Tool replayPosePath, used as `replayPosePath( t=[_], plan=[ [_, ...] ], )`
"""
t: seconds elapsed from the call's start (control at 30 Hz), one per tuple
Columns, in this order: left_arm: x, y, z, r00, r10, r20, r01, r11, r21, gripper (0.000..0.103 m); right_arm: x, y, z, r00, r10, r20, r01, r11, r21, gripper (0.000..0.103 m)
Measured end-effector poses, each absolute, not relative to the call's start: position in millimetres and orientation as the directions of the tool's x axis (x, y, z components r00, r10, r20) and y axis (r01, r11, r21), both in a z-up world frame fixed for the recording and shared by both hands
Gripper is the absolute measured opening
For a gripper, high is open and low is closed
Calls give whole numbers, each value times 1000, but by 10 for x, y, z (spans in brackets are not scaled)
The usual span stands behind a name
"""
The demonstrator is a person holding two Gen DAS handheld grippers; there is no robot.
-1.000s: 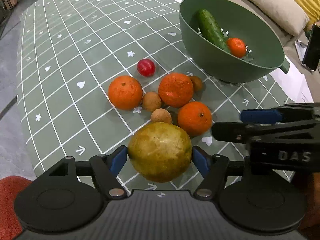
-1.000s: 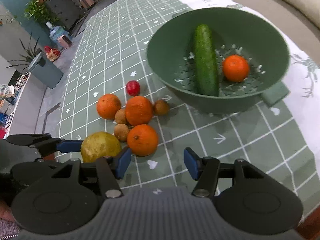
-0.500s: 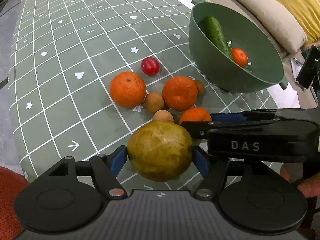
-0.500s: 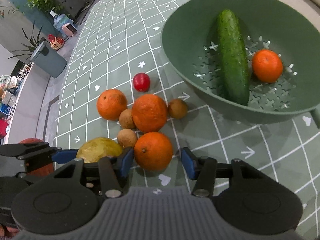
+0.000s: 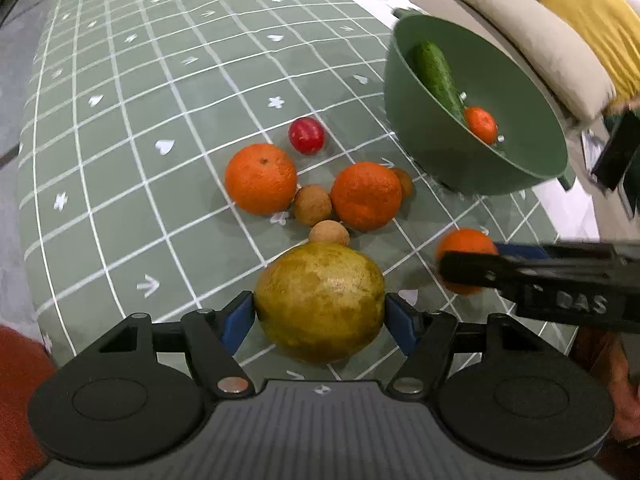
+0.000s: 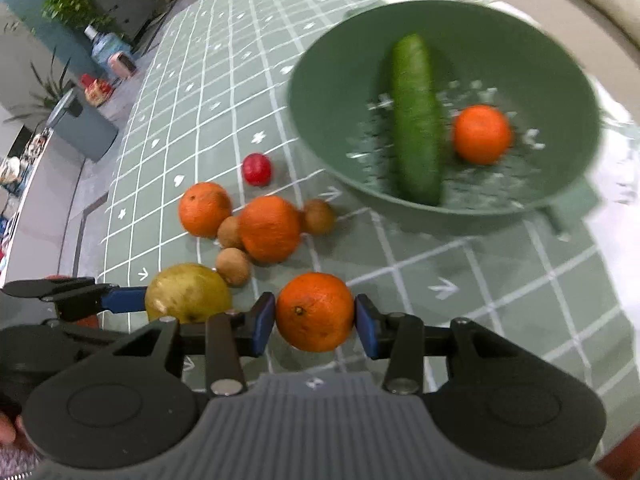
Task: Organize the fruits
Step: 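Lower the pomelo and orange into the colander and open both tools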
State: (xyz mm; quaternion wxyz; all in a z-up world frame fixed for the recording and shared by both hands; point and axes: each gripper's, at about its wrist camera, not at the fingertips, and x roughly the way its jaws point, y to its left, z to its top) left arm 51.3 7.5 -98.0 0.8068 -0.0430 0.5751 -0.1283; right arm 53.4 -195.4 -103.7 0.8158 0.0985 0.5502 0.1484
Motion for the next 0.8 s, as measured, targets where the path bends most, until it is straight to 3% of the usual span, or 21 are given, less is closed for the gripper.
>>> replayPosePath(
  t=[0.47, 0.8],
  plan=[
    [441, 100, -411, 410, -358, -839, 157, 934, -322, 80, 221, -2177, -578, 455, 355, -817, -188, 935, 301, 40],
    [711, -405, 132, 454, -391, -801, 310, 912, -270, 80, 287, -2438, -123, 574, 282, -769, -215, 958, 190, 40]
  ],
)
